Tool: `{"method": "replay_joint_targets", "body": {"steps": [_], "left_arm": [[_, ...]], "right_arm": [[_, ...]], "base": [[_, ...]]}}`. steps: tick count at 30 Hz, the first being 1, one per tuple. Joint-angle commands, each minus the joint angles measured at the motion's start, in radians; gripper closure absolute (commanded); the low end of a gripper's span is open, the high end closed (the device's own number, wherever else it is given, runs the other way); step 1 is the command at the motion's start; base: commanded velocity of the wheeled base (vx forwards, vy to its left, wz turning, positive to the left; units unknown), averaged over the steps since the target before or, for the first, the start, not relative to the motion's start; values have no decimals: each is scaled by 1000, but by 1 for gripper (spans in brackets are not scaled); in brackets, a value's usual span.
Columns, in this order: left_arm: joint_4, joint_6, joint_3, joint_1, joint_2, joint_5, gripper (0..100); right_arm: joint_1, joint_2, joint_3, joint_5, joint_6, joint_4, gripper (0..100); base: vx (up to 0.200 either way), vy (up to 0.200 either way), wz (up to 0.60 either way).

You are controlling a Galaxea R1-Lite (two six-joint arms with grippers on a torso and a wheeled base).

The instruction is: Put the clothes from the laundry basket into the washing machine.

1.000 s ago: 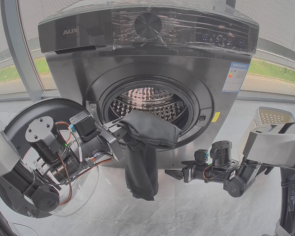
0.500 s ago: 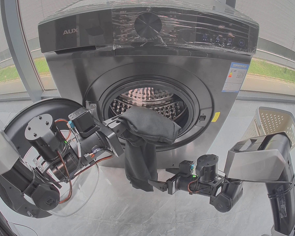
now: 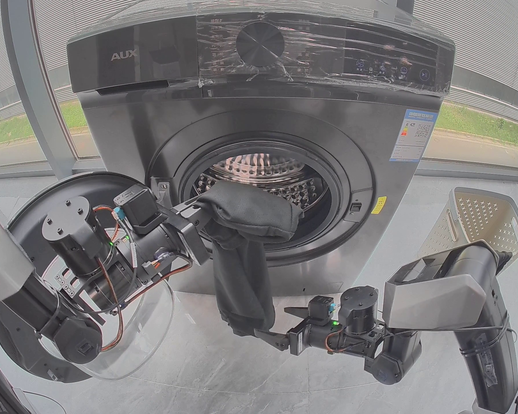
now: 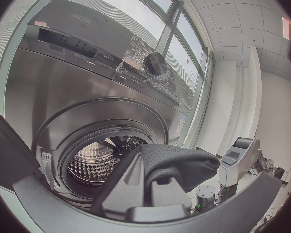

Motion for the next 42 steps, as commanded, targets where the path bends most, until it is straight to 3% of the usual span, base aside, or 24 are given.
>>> {"method": "replay_joint_targets", "body": {"steps": [1,9,18,35,36,40,42], "left_arm": [[-1,3,11,4,-6,-4,100],[-1,3,6,-16,-8,-6,100],[-1,3,0,-16,-8,-6,100],[-1,4,8,-49,3,-4,100],[-1,4,10,-51,4,-4,100],[-1,4,19,-59,26,-1,100],[-3,18,14,-62,38,0,100]], "right_arm": [[-69,-15,22,1,-3,-6,0],[-148,-9,-85,4,-2,23,0],[-124,-1,-143,20,-3,96,0],[-82,54,-274,24,-5,119,0],[-75,62,-274,30,-5,116,100],[-46,91,-251,32,-5,67,100],[-46,93,-231,32,-9,40,100]], "base": [[0,0,0],[0,0,0],[0,0,0],[0,0,0],[0,0,0],[0,0,0],[0,0,0]]}}
